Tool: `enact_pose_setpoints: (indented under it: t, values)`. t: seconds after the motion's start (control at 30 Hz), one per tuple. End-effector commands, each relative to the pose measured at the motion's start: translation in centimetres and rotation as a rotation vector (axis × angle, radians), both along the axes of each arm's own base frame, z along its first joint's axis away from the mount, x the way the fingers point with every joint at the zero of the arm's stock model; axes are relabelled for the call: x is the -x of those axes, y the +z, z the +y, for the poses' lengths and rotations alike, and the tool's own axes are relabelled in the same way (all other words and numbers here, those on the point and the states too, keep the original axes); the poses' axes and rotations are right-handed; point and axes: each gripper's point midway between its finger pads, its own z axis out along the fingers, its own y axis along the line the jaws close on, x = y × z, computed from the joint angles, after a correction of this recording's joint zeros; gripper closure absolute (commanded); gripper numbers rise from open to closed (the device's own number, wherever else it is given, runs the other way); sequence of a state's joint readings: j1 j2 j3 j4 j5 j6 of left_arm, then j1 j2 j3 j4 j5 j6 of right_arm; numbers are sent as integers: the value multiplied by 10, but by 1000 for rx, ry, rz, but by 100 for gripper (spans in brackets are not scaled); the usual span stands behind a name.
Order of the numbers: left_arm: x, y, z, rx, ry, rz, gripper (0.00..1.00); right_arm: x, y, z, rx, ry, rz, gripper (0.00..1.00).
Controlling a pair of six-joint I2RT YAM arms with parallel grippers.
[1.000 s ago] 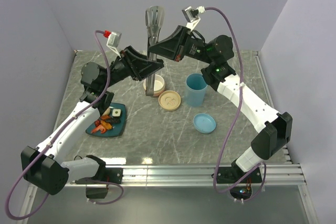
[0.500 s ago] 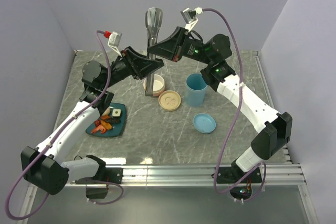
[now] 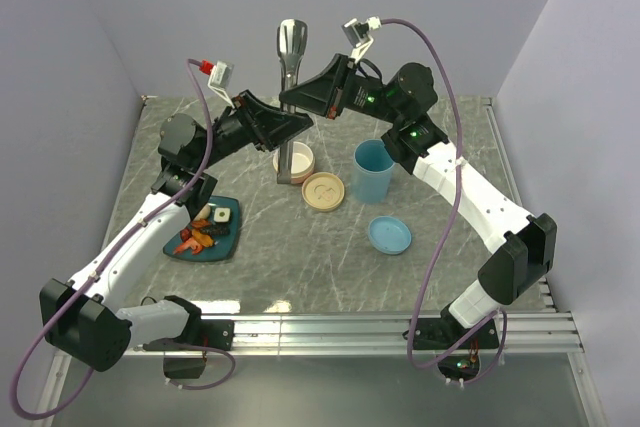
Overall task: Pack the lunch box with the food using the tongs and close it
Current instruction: Pass the clamp from the right arm to the left
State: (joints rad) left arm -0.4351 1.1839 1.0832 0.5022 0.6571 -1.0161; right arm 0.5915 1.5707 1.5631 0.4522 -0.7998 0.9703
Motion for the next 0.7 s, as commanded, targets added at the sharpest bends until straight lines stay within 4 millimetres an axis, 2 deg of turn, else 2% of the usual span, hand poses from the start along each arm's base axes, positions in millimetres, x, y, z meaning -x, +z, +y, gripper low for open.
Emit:
enact_pose_setpoints:
  t: [0.0, 0.1, 0.2, 0.23, 0.3, 0.33, 0.4, 0.53, 0.6, 0.63, 0.67]
  values:
    - [17, 44, 10, 57, 21, -165, 44, 4, 7, -3, 1, -11, -22, 100]
    - [14, 39, 10, 41, 23, -159, 50, 5, 8, -2, 1, -4, -22, 100]
    - [11, 32, 12, 14, 40, -162, 57, 1, 9, -5, 3, -12, -21, 90]
    - [10, 29, 13, 2, 45, -155, 58, 0, 10, -6, 2, -15, -23, 82]
    - [10, 25, 14, -13, 47, -158, 61, -5, 13, -10, 3, -32, -19, 78]
    - [9, 22, 15, -25, 56, -147, 61, -6, 14, -12, 4, -37, -22, 71]
    - [7, 20, 18, -45, 75, -159, 62, -11, 15, -16, 7, -55, -18, 65]
    - [4, 11, 23, -94, 98, -154, 63, -19, 20, -26, 18, -93, -26, 41]
    - [-1, 1, 26, -135, 109, -135, 63, -20, 26, -33, 20, -106, -51, 35]
    - [-5, -3, 30, -154, 123, -123, 63, -20, 29, -37, 22, -117, -69, 29]
    - [-8, -8, 32, -178, 131, -106, 63, -22, 29, -41, 28, -126, -74, 27]
